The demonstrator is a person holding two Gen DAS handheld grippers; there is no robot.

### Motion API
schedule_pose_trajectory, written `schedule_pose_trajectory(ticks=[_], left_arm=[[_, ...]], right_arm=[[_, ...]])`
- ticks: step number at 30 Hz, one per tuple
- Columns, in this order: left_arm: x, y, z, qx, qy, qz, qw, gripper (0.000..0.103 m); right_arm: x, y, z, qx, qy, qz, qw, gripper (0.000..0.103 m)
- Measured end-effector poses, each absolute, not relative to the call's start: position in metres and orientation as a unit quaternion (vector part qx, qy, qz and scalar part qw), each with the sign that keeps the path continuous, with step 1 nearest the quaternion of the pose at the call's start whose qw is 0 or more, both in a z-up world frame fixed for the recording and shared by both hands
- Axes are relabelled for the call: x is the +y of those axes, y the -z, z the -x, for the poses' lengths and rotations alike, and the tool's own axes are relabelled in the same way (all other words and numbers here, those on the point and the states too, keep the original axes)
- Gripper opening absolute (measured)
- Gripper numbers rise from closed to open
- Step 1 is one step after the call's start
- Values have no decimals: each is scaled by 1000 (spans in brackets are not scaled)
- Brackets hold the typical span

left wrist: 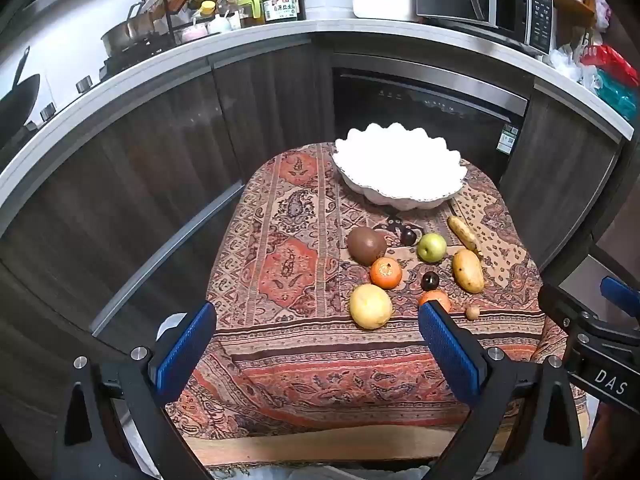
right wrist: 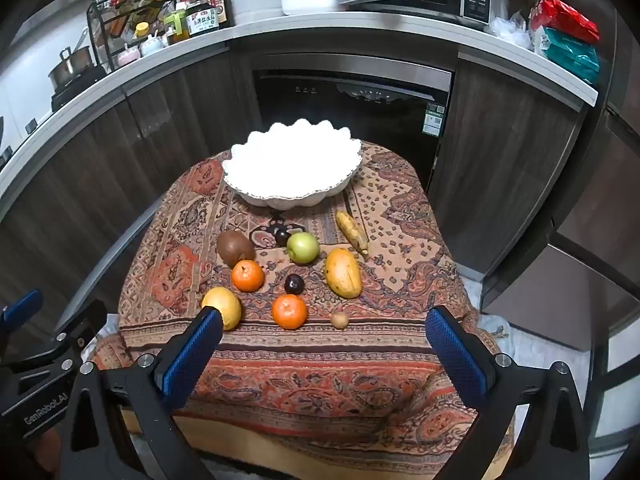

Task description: Organize fruits

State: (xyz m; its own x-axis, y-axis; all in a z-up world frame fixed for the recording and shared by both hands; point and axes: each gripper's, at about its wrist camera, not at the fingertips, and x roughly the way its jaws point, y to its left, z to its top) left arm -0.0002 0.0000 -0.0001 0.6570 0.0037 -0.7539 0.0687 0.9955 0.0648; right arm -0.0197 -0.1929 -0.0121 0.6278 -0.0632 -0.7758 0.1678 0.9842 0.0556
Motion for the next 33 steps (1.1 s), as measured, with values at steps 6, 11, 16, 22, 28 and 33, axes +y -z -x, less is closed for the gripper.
schedule_pose_trajectory(ticks=[6, 11, 16, 22, 28, 33], left_arm=[[6, -1, 0, 418, 19, -35, 908, 103], [8, -2, -1, 420, 19, -37, 907, 103], [3, 0, 1, 420, 17, -40, 906, 103], [2, 0, 1, 421, 18, -42, 906, 103], [1, 0, 2, 420, 18, -42, 906, 103], [1, 0, 2, 420, 18, -42, 906, 103]], right_arm=[[-190, 14, 19, 426, 64, -58, 901, 102], [-190, 14, 20, 426, 67, -54, 901, 102], [-190, 13, 20, 428, 66, -56, 900, 102], [-190, 14, 19, 428, 66, -55, 900, 102], [-190, 14, 22, 426, 67, -56, 900, 102], [-191, 14, 21, 426, 67, -56, 901, 102]])
